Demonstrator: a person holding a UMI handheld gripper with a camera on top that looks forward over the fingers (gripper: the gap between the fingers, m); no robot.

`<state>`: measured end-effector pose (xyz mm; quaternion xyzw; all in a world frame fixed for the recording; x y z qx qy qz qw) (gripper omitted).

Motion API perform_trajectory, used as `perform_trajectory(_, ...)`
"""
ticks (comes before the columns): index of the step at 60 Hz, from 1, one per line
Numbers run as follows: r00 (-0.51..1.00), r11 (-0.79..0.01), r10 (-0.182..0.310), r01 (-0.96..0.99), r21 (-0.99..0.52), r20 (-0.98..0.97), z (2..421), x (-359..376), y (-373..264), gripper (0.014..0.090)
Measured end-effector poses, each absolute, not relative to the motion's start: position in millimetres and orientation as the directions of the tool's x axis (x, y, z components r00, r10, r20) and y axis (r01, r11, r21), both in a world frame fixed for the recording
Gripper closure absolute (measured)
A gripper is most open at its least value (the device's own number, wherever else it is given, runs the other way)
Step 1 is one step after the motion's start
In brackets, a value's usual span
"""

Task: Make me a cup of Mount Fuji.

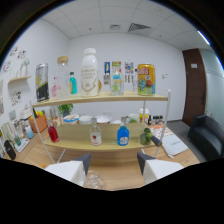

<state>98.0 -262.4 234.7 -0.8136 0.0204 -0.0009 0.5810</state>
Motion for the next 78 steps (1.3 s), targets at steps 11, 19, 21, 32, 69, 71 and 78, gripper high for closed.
perform_trajectory(11,0.998,-0.219,-0.013,-0.056,-0.974,-0.055,264,113,-198,0.0200)
perform_trajectory(19,0.999,-0.243,-0.006,-0.048,-0.969,-0.048,244,119,-157,0.0288)
perform_trajectory(21,0.999,-0.256,-0.009,-0.046,-0.966,-0.045,237,122,-149,0.0308)
perform_trajectory(32,0.999,-0.313,-0.017,-0.048,-0.949,-0.045,204,133,-118,0.0471)
perform_trajectory(69,1.000,-0.255,-0.010,-0.029,-0.967,-0.027,241,126,-146,0.0692)
perform_trajectory(71,0.999,-0.252,-0.013,-0.037,-0.967,-0.035,242,125,-154,0.0694)
perform_trajectory(78,0.998,-0.289,-0.019,-0.066,-0.955,-0.064,219,120,-186,0.0694)
